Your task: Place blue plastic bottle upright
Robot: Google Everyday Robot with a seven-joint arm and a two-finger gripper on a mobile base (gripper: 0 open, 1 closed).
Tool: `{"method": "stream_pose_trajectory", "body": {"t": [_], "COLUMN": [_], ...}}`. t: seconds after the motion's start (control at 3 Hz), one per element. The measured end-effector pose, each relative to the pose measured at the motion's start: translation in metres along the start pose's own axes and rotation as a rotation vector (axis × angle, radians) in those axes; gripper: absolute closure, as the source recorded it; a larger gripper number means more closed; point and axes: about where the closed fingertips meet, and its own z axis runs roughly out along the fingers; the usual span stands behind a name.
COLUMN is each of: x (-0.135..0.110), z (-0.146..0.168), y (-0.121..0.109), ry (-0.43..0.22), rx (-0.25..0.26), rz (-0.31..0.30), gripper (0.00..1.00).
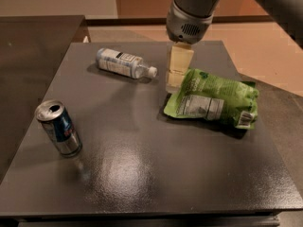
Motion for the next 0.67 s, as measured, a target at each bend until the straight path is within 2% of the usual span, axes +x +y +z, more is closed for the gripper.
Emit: {"method": "stream_pose_trajectory", "body": {"t": [0.33,0.67], "x": [-0.028,-0.051], "z": [0.021,0.042], "y": [-0.022,-0.045], "ry": [0.006,0.006], "rx": [-0.019,-0.044], "rz": [0.017,0.061], "gripper": [0.00,0.00]}}
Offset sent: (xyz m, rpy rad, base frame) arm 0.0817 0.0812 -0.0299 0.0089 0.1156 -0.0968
